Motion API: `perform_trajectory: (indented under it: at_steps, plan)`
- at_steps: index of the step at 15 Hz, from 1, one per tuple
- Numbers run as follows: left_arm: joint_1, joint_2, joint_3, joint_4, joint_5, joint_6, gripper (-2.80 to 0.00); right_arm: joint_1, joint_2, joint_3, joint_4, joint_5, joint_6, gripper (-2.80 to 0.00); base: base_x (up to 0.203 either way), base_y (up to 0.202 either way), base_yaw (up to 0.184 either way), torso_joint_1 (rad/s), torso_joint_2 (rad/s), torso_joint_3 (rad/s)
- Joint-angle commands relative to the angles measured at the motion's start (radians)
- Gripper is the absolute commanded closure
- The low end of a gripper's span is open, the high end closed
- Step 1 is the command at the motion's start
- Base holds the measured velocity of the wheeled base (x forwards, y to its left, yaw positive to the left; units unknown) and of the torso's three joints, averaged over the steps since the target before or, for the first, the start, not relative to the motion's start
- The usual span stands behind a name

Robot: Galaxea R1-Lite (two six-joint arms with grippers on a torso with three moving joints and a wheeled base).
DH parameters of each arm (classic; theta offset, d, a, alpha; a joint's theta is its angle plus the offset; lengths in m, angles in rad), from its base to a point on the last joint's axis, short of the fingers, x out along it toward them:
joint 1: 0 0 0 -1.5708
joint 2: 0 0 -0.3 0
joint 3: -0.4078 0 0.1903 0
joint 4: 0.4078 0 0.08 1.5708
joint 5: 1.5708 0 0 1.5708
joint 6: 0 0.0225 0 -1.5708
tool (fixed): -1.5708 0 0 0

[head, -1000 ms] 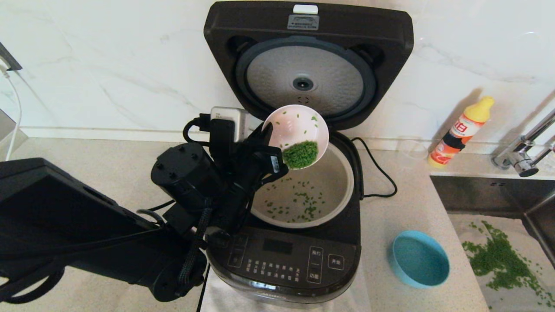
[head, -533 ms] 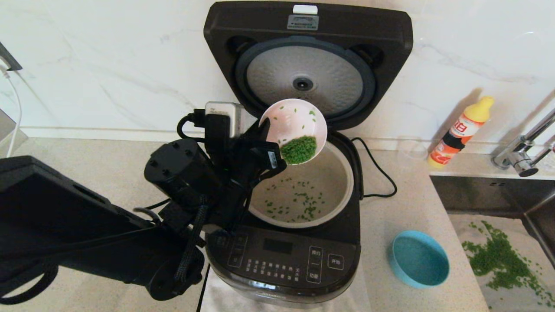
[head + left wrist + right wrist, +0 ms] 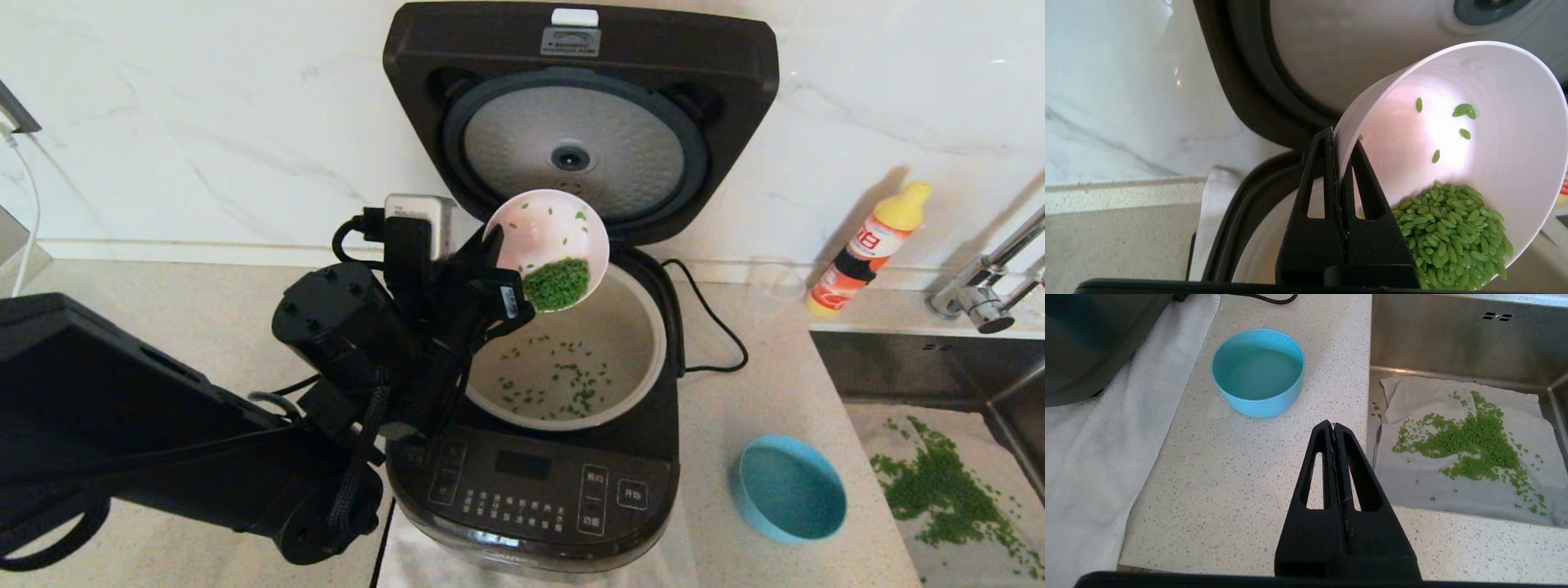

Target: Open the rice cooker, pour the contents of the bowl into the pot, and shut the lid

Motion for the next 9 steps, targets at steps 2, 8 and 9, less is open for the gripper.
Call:
perform_trajectory:
  at_steps: [2,8,9]
  plan:
    - [0.0,-0.105,0.004,-0.01,0.002,-0.001,0.0,0.0,0.0,0.0,0.0,0.0,-0.001,0.0,0.0,0.0,0.0,0.0,0.0,0.0]
    - [0.005,-0.008,-0.002,-0.01,0.034,0.003,0.0,0.0,0.001,0.0,0.001,0.0,0.001,0.0,0.0,0.0,0.0,0.0,0.0,0.0]
    - [0.005,-0.004,-0.002,-0.01,0.05,0.008,0.0,0.0,0.0,0.0,0.0,0.0,0.001,0.0,0.0,0.0,0.0,0.0,0.0,0.0]
